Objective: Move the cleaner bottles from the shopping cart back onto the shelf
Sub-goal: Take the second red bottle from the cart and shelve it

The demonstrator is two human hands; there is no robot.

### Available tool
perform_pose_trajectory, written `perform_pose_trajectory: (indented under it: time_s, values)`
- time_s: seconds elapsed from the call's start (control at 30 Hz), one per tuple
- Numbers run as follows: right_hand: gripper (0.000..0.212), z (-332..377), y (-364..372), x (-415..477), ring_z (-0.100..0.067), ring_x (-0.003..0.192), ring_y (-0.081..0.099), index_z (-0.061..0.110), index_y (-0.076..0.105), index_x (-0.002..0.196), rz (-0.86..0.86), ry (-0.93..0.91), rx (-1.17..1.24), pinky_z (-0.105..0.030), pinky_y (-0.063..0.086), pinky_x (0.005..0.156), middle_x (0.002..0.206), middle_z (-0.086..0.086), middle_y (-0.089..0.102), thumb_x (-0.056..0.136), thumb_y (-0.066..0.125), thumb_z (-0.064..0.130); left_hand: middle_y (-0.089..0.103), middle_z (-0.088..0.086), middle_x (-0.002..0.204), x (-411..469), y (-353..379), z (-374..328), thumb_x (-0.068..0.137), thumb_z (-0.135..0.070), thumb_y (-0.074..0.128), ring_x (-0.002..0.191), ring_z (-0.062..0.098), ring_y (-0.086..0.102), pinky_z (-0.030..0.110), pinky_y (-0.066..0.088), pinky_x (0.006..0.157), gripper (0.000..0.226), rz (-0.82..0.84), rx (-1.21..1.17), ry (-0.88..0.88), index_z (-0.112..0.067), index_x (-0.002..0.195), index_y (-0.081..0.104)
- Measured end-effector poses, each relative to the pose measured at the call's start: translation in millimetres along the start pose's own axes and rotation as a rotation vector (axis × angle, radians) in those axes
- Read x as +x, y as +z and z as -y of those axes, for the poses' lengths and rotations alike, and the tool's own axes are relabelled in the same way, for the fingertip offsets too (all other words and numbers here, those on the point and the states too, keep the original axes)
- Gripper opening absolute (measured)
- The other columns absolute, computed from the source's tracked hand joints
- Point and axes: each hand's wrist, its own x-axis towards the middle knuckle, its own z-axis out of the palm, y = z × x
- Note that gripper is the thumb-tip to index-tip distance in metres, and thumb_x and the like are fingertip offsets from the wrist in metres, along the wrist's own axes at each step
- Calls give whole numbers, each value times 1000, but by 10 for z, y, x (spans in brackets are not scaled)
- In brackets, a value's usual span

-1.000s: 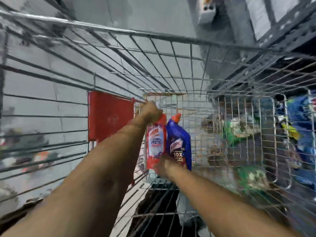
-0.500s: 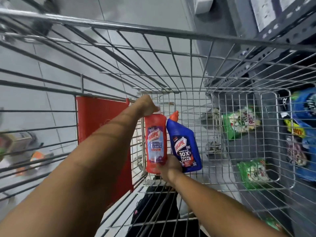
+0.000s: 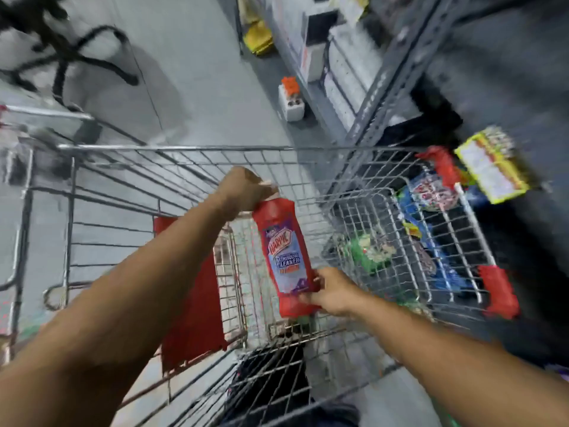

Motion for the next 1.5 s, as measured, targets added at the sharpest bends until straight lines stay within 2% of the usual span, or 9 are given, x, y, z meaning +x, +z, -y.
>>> perform_pose_trajectory:
  time_s: [0.13,0.47,0.53,0.73,0.83,0.9,1.0,1.17,1.5]
  values:
    - [50,-37,-201,-686,-25,101,64,10,59,117,-180,-133,79,-40,52,93,109,-7,69,72,79,13,56,9,63,-644,-67,-753,69,-40,78,65,18,49,31,42,63,38,-28,-146,180,-4,74,68]
    - [39,-478,-482,-2143,-12,89,69,23,63,104,-604,-461,340,-36,58,82,97,5,72,67,76,22,50,11,64,-2227,267,-2478,65,-46,80,61,17,40,33,33,58,58,-14,-117,699,8,77,64]
    - [41,-692,-529,-2346,-16,95,70,19,65,107,-674,-489,415,-39,57,87,102,-1,74,67,75,17,52,12,62,-2497,472,-2645,69,-39,79,62,18,42,34,35,59,46,47,-132,768,4,73,66]
    - [46,-1677,-738,-3229,2,88,68,59,56,91,-1102,-407,445,-21,56,80,90,25,70,65,72,24,72,6,68,-3532,1487,-3182,76,-17,75,67,15,57,32,47,65,2,322,-240,1084,-16,76,76]
    - [41,-2159,-931,-3528,14,80,64,43,61,98,-1351,-332,414,-5,48,73,90,20,72,68,73,17,69,23,82,-3977,2025,-3432,74,-18,70,75,20,54,45,47,67,19,434,-269,1188,-3,86,73]
    - [40,-2400,-1091,-3631,1,90,68,27,60,109,-1448,-280,418,-21,53,87,104,2,73,73,73,14,72,21,86,-4196,2335,-3553,72,-17,70,78,17,58,51,53,76,17,486,-302,1225,-10,87,73]
    - [46,-2680,-1325,-3705,-25,106,65,15,54,120,-1538,-179,391,-39,50,93,116,-10,69,77,71,15,74,5,84,-4389,2764,-3660,67,-23,72,74,8,63,36,57,79,27,508,-294,1258,-14,92,75]
    - [39,-2879,-1615,-3689,-23,106,64,19,54,117,-1562,-115,408,-21,41,83,117,-4,69,81,69,21,78,3,95,-4424,3148,-3765,65,-28,75,93,20,73,46,57,90,36,493,-285,1203,-23,100,73]
    - [43,-3016,-1825,-3631,-30,112,62,16,51,122,-1524,-70,358,-39,49,94,121,-8,68,84,66,28,71,10,117,-4237,3218,-3935,73,-22,77,106,21,68,44,54,97,51,490,-206,1212,-10,120,63]
